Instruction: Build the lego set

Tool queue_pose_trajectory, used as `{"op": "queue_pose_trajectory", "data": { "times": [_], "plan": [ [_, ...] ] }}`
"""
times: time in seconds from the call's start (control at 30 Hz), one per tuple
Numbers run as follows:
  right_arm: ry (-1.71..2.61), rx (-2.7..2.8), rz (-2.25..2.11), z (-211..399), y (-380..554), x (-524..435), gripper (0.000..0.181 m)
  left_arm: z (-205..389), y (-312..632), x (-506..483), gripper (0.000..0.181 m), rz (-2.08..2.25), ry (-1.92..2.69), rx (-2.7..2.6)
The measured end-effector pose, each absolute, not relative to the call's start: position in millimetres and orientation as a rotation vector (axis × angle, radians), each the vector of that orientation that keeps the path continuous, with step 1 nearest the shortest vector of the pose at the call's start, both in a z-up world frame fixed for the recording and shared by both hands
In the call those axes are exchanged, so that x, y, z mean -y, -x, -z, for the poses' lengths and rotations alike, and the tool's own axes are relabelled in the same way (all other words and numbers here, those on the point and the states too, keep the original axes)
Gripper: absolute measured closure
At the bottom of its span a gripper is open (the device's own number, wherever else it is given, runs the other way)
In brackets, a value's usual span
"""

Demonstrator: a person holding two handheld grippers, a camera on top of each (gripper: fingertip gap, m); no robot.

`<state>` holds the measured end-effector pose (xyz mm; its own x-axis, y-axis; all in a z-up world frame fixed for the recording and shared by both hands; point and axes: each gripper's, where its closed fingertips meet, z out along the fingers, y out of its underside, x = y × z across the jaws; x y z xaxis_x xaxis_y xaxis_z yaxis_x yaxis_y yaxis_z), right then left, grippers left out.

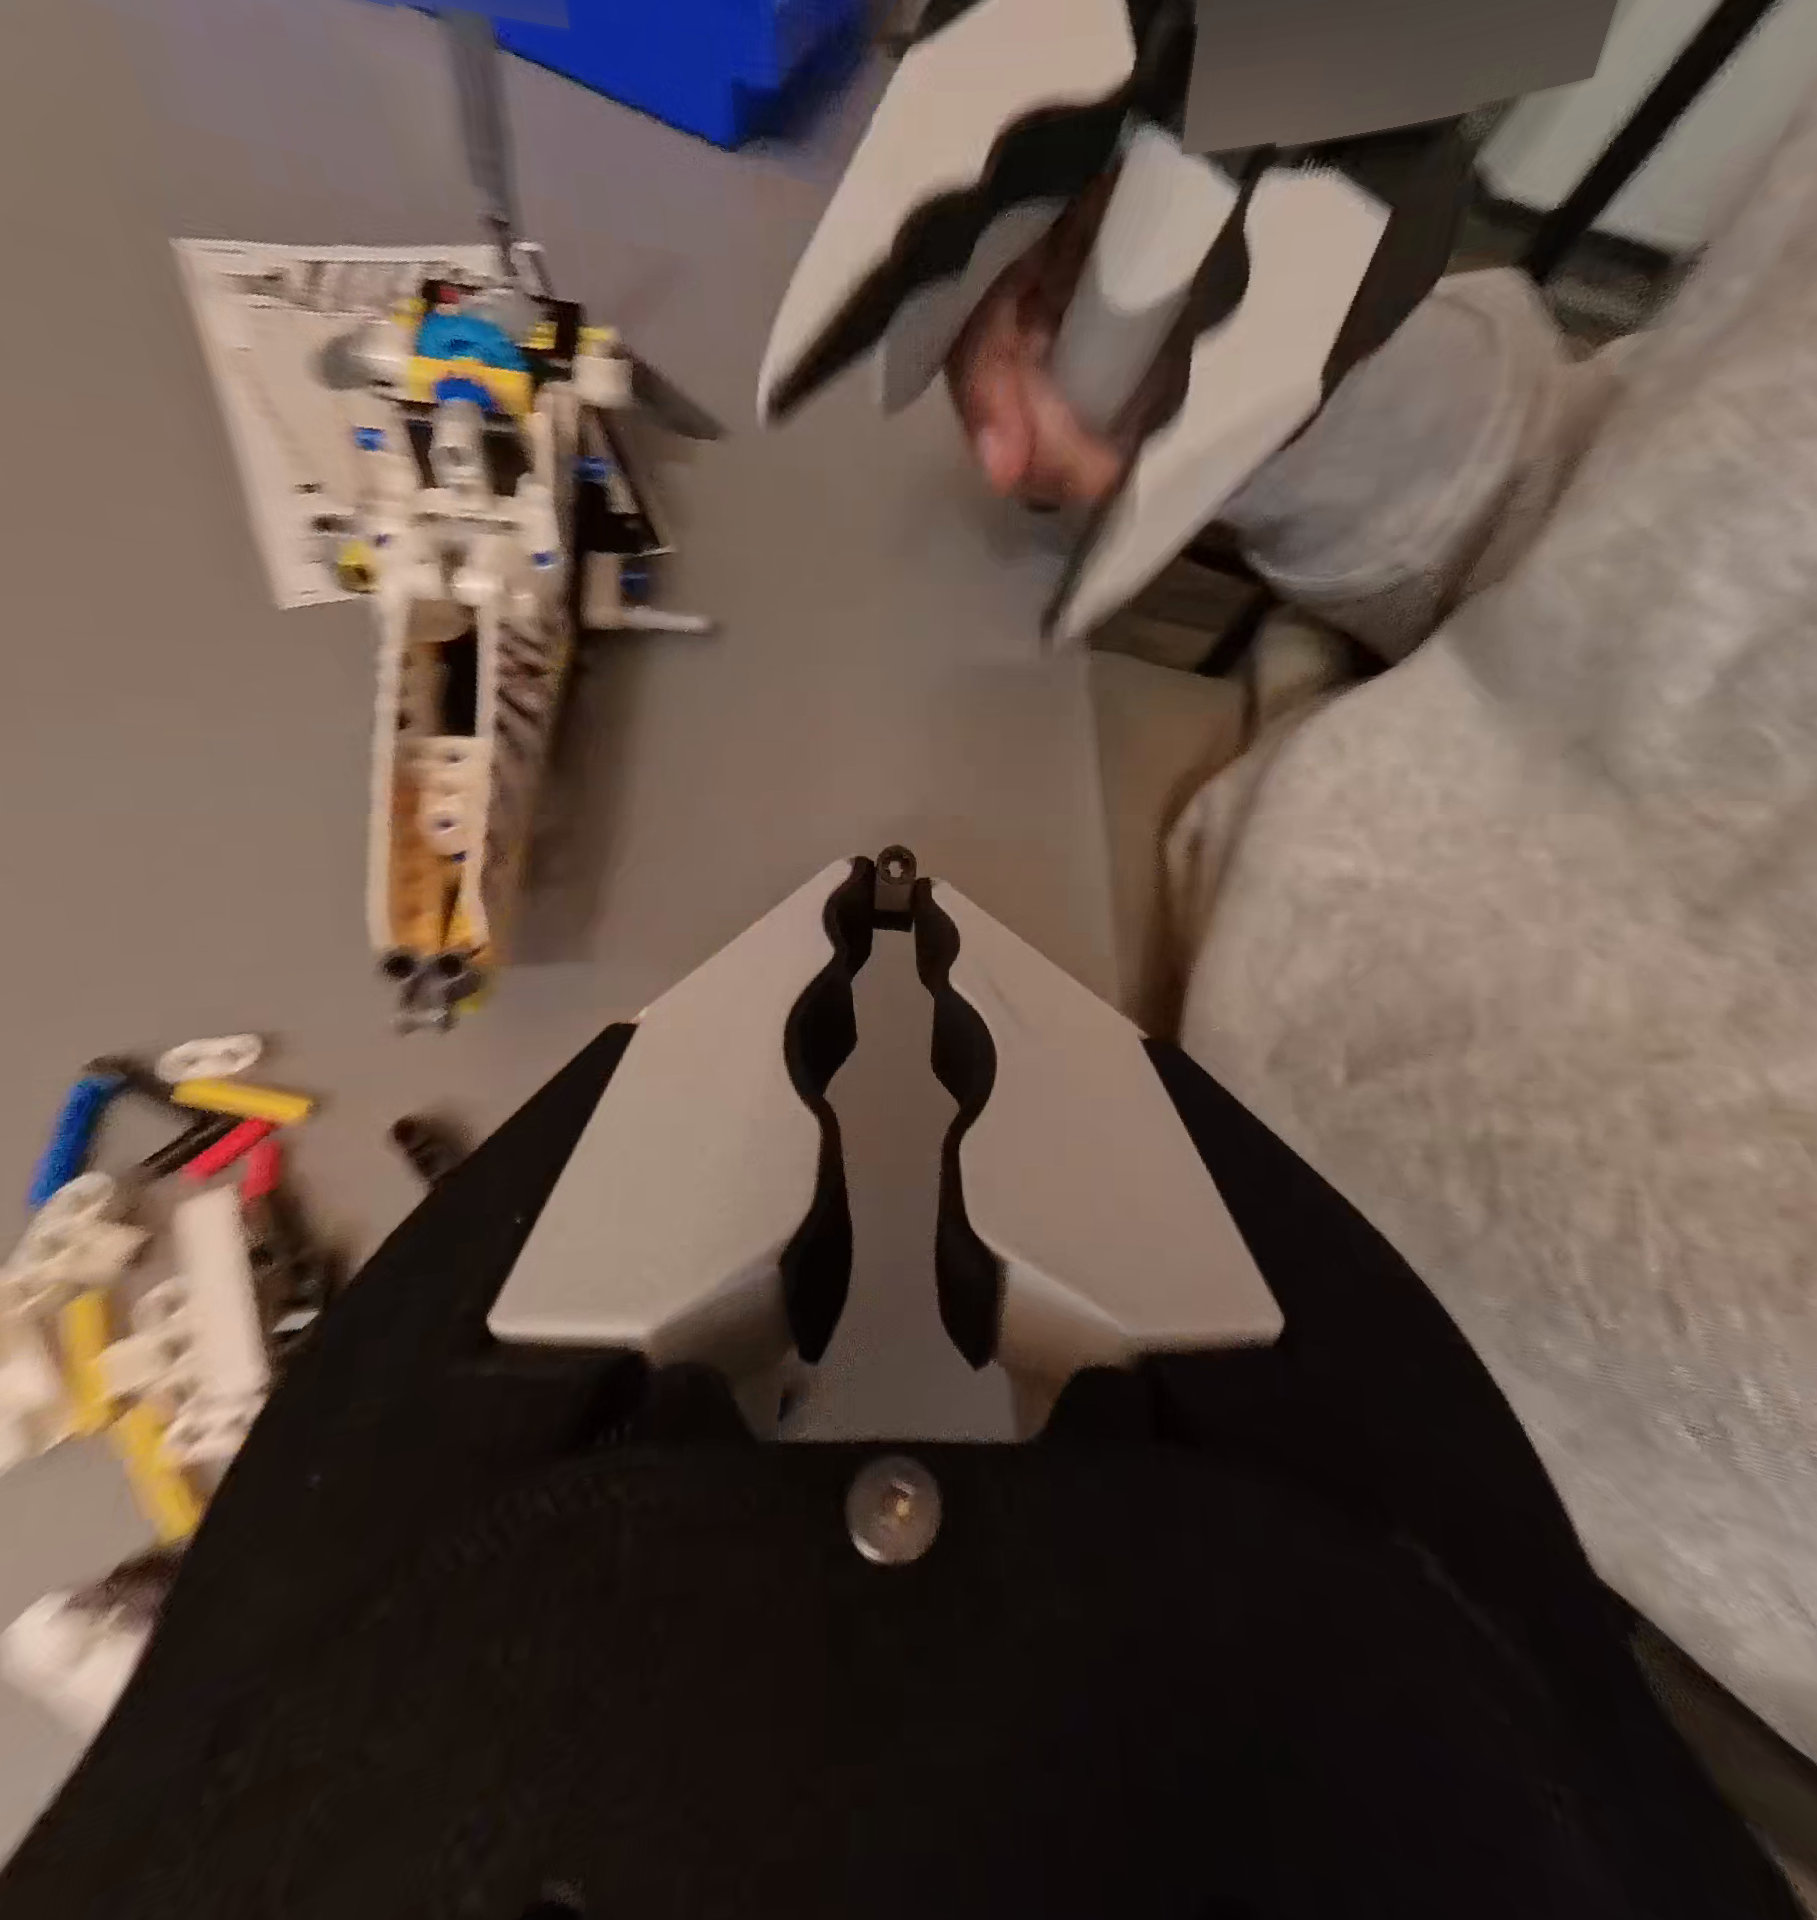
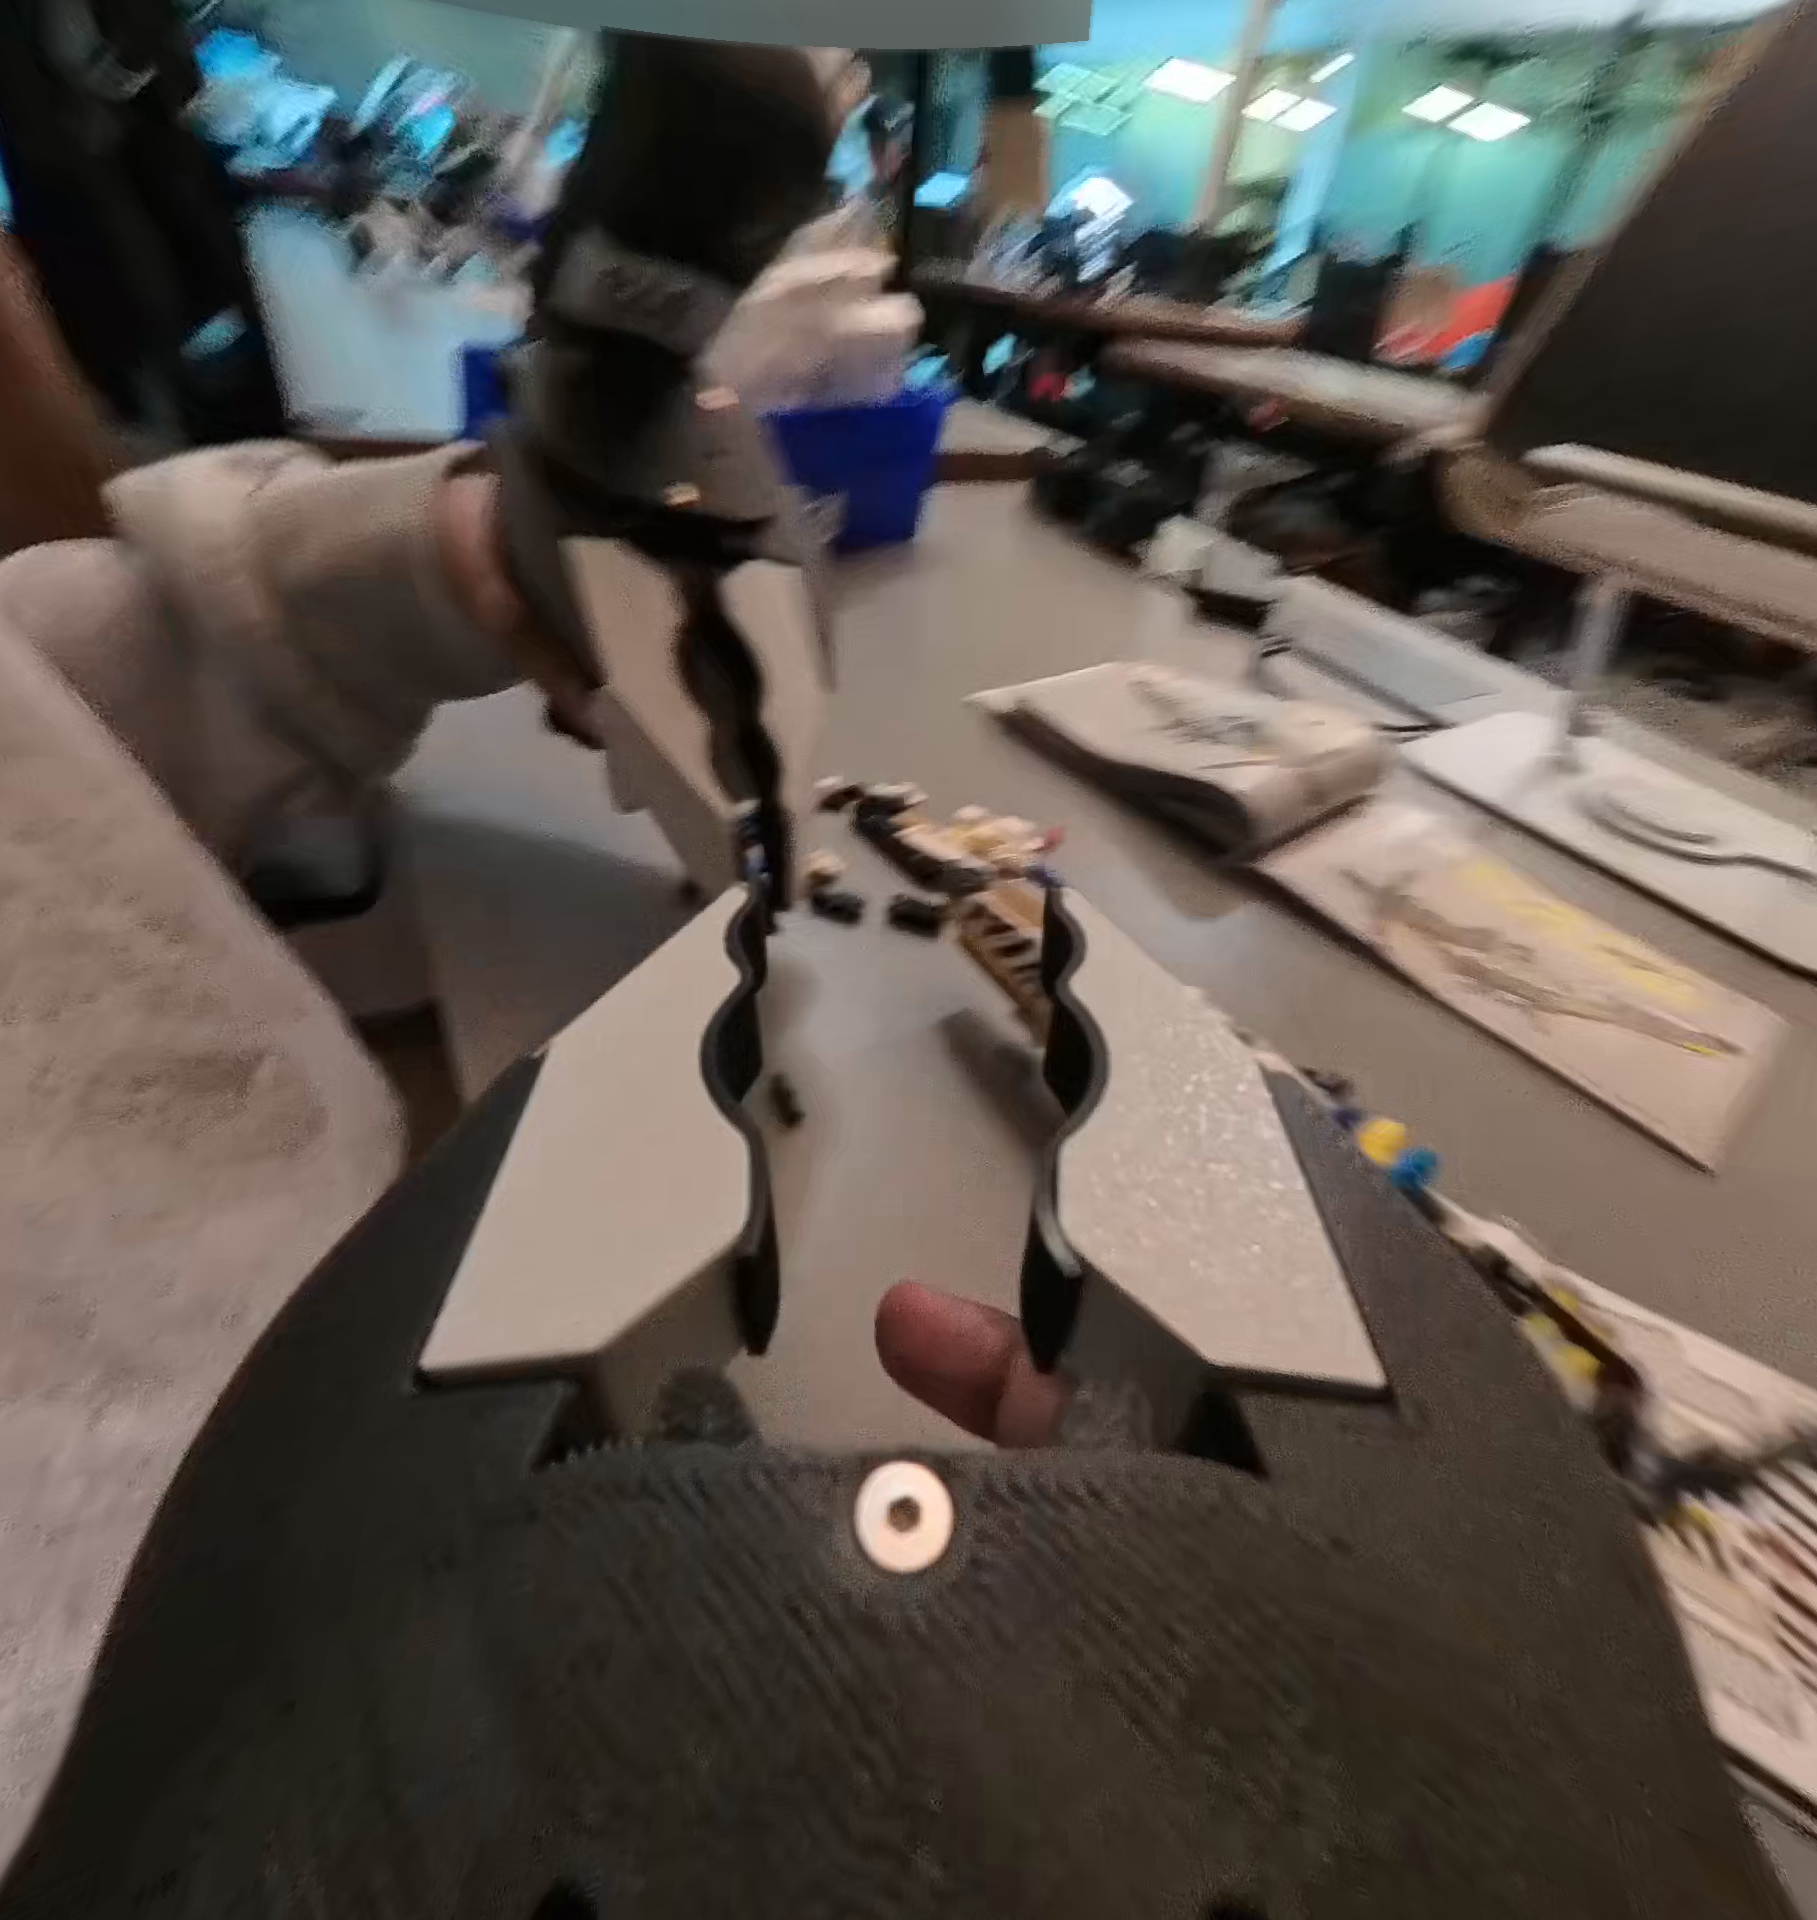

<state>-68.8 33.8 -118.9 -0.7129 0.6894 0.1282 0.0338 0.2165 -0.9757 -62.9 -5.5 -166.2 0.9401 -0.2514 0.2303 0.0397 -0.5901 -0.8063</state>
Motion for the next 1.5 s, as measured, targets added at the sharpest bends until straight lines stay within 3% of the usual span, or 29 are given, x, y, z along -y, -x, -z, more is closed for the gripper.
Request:
{"op": "queue_pose_trajectory", "data": {
  "times": [0.07,0.17,0.57,1.0,1.5],
  "plan": [
    [0.548,2.004,-1.458,128.3,62.1,-15.2,0.132,164.7,50.8,0.9,0.175,0.52,2.129,-0.168],
    [0.398,2.002,-1.324,141.9,58.0,-1.9,0.151,160.3,46.6,-0.5,0.175,0.591,2.075,-0.169],
    [0.232,2.029,-1.275,143.0,51.4,21.3,0.179,156.0,47.3,3.1,0.175,0.622,2.04,-0.164],
    [0.16,2.074,-1.077,159.3,52.8,20.8,0.16,162.8,44.7,8.2,0.176,0.671,2.078,-0.155],
    [0.112,2.054,-0.959,164.8,56.8,17.8,0.168,159.6,40.9,11.4,0.176,0.778,2.025,-0.149]
  ]
}}
